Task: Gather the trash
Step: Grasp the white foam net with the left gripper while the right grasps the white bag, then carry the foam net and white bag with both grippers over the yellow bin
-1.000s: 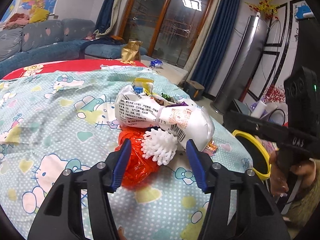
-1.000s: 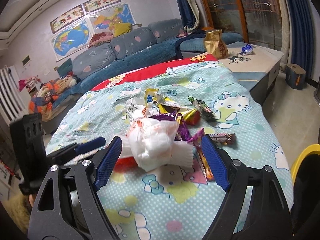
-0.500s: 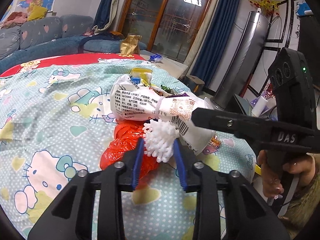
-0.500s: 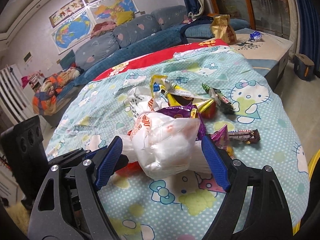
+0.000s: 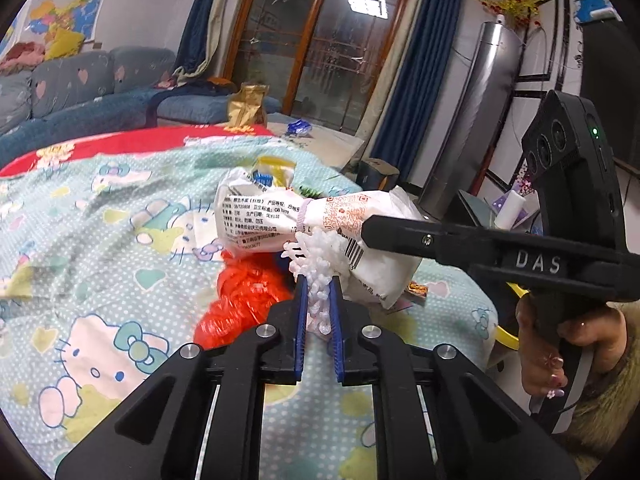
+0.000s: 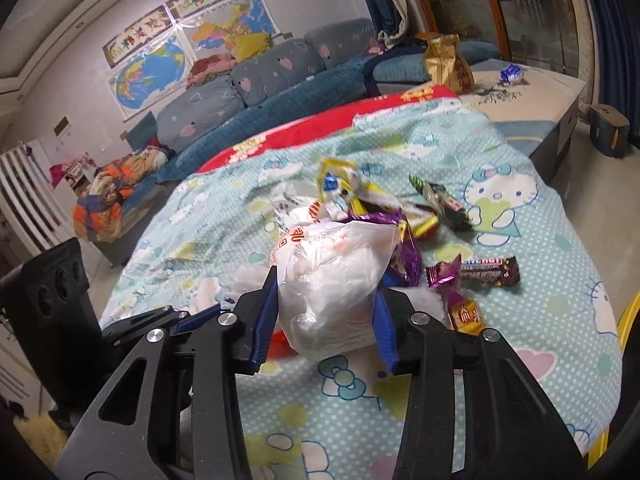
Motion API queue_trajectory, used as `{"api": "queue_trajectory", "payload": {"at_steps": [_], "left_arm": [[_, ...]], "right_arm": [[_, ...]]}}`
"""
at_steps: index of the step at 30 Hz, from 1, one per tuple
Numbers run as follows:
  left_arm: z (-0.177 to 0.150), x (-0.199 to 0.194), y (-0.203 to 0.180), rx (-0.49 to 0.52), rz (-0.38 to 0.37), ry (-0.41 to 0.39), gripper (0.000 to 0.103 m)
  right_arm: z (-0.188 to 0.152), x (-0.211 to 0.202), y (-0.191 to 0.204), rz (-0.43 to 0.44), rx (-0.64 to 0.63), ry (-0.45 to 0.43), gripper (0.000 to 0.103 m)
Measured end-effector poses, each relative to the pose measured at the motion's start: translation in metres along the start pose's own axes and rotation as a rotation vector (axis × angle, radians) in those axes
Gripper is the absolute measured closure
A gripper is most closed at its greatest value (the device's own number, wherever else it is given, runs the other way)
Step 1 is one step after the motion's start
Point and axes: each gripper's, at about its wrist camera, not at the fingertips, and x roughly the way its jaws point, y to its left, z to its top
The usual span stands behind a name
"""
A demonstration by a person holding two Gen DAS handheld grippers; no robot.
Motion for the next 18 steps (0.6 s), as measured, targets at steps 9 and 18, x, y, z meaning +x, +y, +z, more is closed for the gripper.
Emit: {"api": "queue_trajectory", "payload": {"at_steps": [9, 18], "left_arm": [[0.016, -0.026, -0.014, 0.017, -0.046, -0.059, 0.093], [0.023, -0.040, -0.041, 0.072, -0.089, -0.085, 0.093]], "right_arm": [[0.011, -0.037, 0.004, 0.055, 0.012, -0.098, 0.073], [0.027, -0.071, 0.008, 0.121, 0.011, -0.210, 0.075]]}}
